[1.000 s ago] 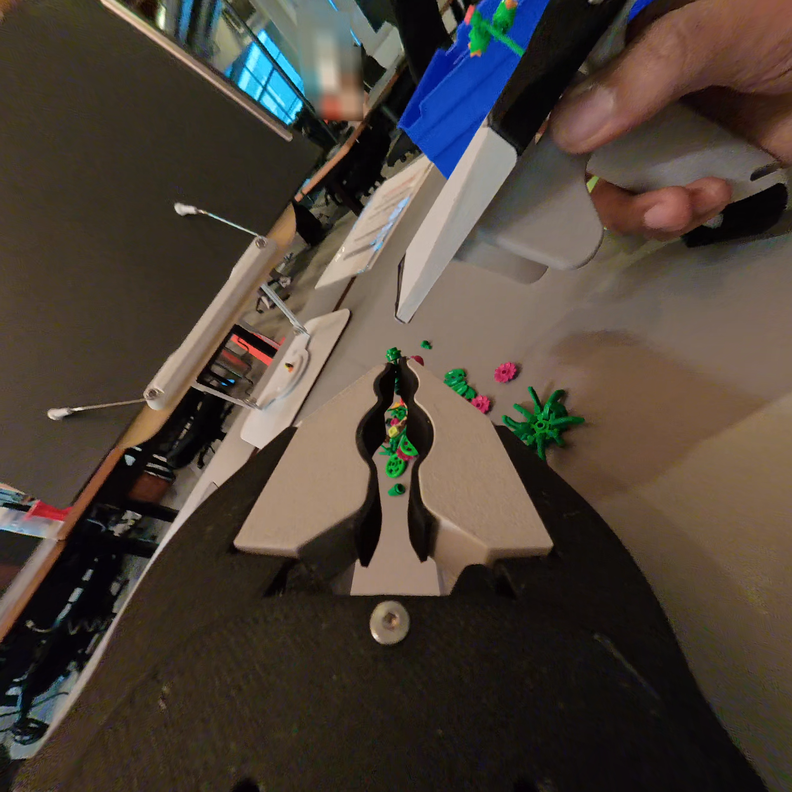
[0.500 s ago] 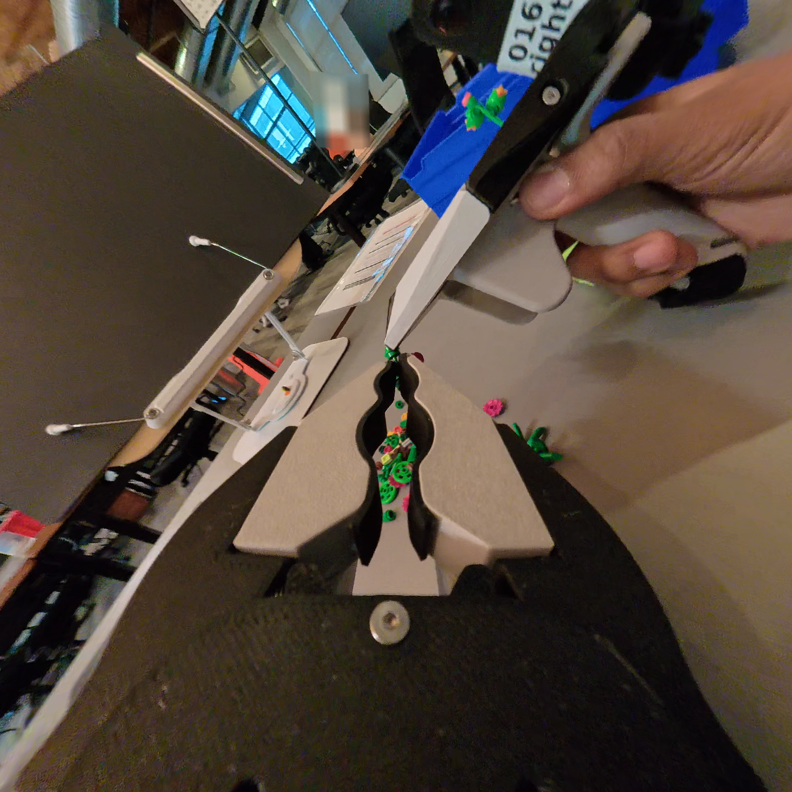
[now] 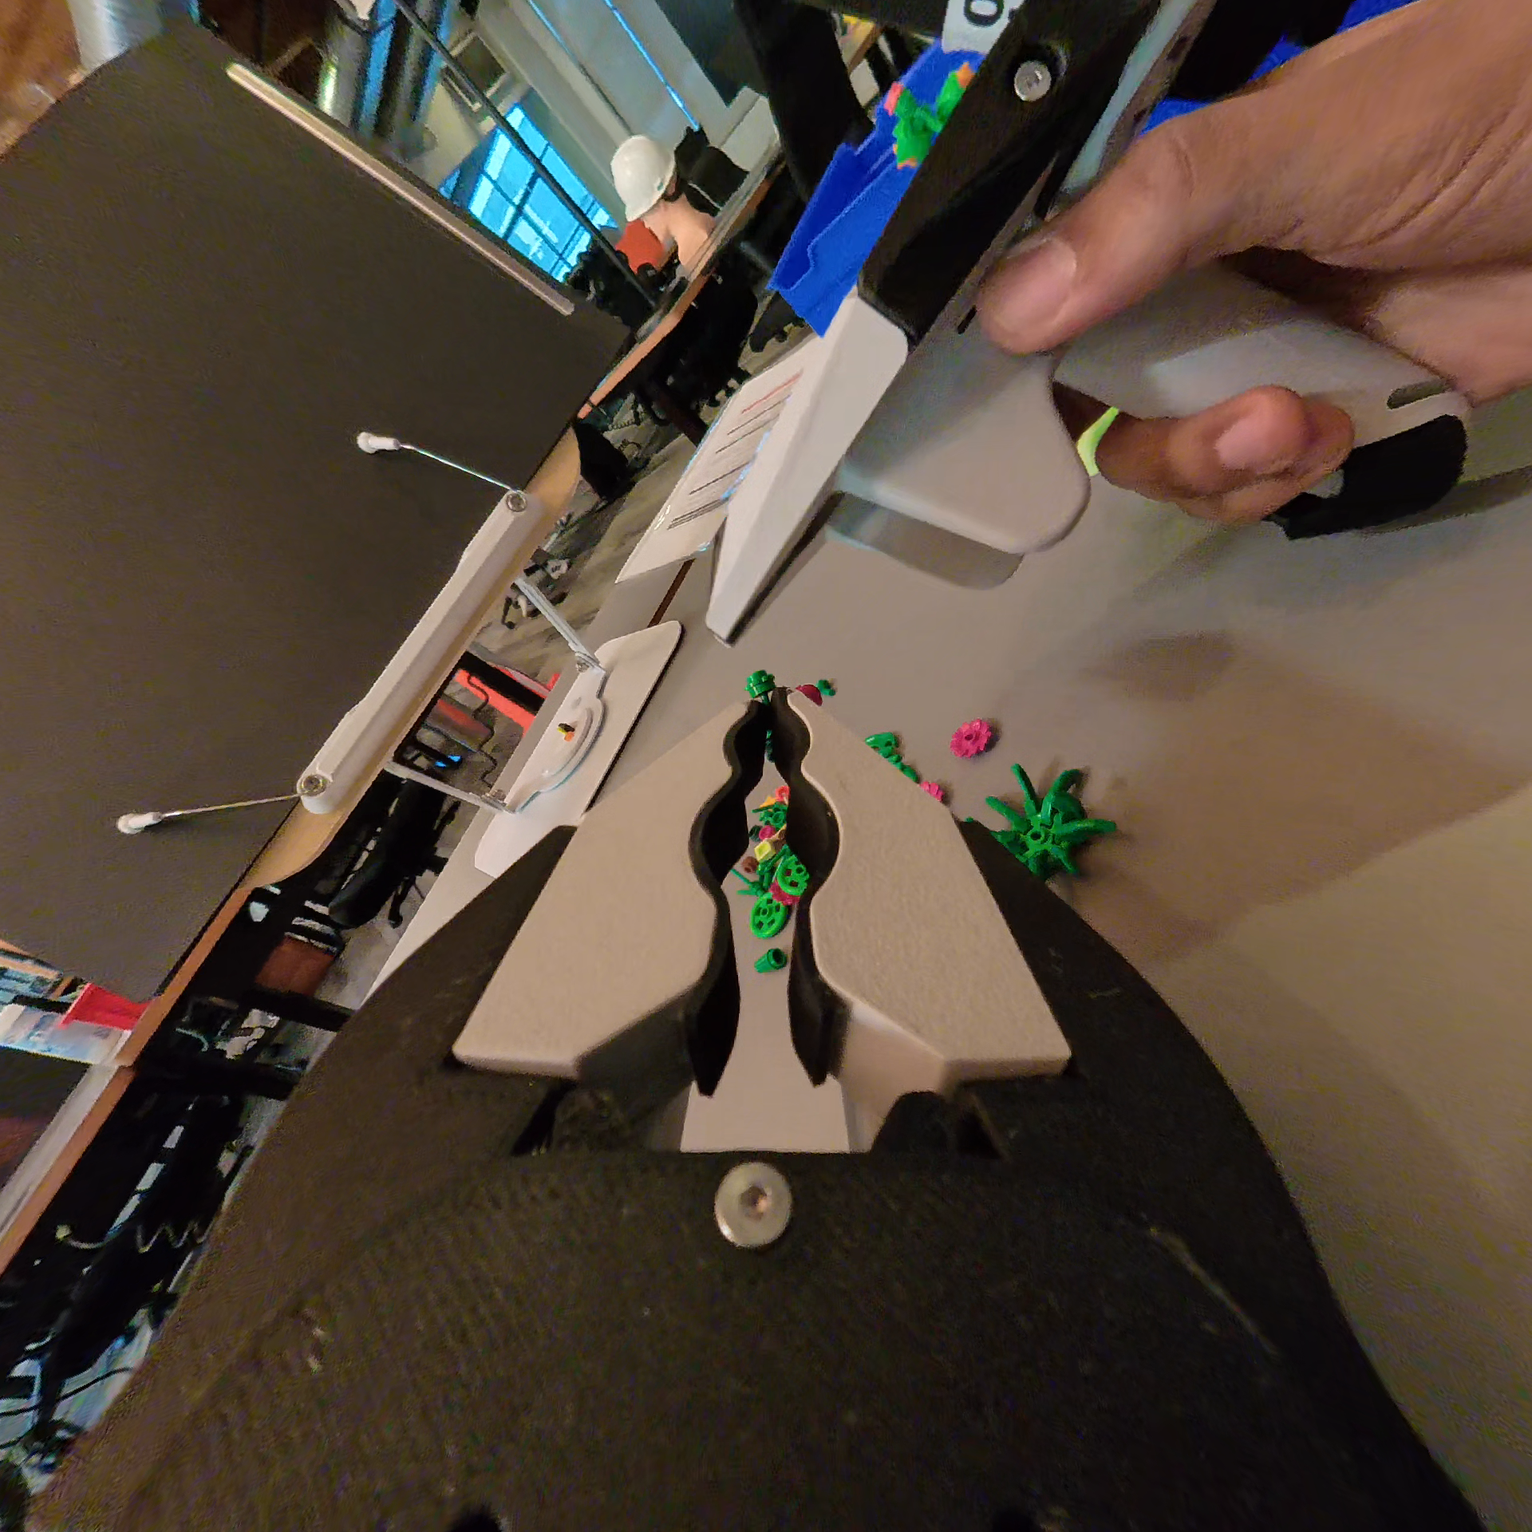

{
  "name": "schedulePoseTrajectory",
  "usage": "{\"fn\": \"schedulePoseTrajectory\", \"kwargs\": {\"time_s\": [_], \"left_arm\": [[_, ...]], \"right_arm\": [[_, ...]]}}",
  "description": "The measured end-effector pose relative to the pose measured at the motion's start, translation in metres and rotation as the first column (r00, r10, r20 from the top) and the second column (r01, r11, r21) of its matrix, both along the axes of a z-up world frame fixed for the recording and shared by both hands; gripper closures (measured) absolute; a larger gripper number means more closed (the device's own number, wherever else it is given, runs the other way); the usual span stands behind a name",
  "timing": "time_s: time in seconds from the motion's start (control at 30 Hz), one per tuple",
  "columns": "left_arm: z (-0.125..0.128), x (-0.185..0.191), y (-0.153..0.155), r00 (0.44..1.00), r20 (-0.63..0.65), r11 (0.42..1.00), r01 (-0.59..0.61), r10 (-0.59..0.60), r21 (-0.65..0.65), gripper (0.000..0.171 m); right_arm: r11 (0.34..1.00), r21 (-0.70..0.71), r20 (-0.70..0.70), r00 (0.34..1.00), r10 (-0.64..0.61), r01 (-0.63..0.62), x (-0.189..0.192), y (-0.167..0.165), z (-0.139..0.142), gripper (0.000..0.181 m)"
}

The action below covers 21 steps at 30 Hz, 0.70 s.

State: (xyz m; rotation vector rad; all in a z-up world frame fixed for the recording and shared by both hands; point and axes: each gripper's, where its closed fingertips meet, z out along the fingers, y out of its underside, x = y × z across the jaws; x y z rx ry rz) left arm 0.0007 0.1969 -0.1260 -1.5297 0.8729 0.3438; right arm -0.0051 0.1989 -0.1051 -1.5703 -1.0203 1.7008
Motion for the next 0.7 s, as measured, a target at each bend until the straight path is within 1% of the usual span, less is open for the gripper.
{"fn": "schedulePoseTrajectory", "kwargs": {"time_s": [0.1, 0.33, 0.47, 0.57, 0.63, 0.67, 0.7], "left_arm": [[0.003, 0.0, -0.001, 1.0, 0.003, 1.0, 0.001, -0.001, 0.014, 0.171], [0.004, 0.002, -0.001, 1.0, -0.006, 1.0, 0.001, -0.001, 0.018, 0.171], [0.004, 0.003, -0.001, 1.0, -0.008, 1.0, 0.001, -0.001, 0.021, 0.171], [0.01, 0.007, -0.002, 0.999, 0.051, 1.0, 0.009, -0.01, 0.018, 0.171], [0.011, 0.009, -0.003, 0.994, 0.101, 0.999, 0.032, -0.03, -0.015, 0.171], [0.0, 0.005, -0.002, 0.996, 0.084, 0.997, 0.021, -0.015, -0.069, 0.171], [-0.008, 0.0, -0.001, 0.999, 0.036, 0.997, 0.003, 0.0, -0.08, 0.171]], "right_arm": [[0.999, 0.037, 0.039, 0.999, -0.006, 0.005, -0.001, -0.001, -0.007, 0.174], [0.999, 0.004, 0.037, 0.998, 0.048, -0.048, -0.002, -0.007, -0.009, 0.17], [0.999, 0.013, 0.056, 0.997, 0.05, -0.051, -0.002, -0.009, -0.01, 0.176], [0.999, 0.017, 0.036, 0.999, 0.039, -0.04, 0.001, -0.008, -0.002, 0.177], [1.0, 0.005, -0.014, 1.0, 0.006, -0.006, 0.003, -0.005, 0.007, 0.177], [0.999, -0.017, -0.075, 0.997, -0.033, 0.032, 0.009, 0.004, 0.019, 0.177], [0.997, -0.048, -0.128, 0.989, -0.074, 0.068, 0.018, 0.017, 0.031, 0.177]]}}
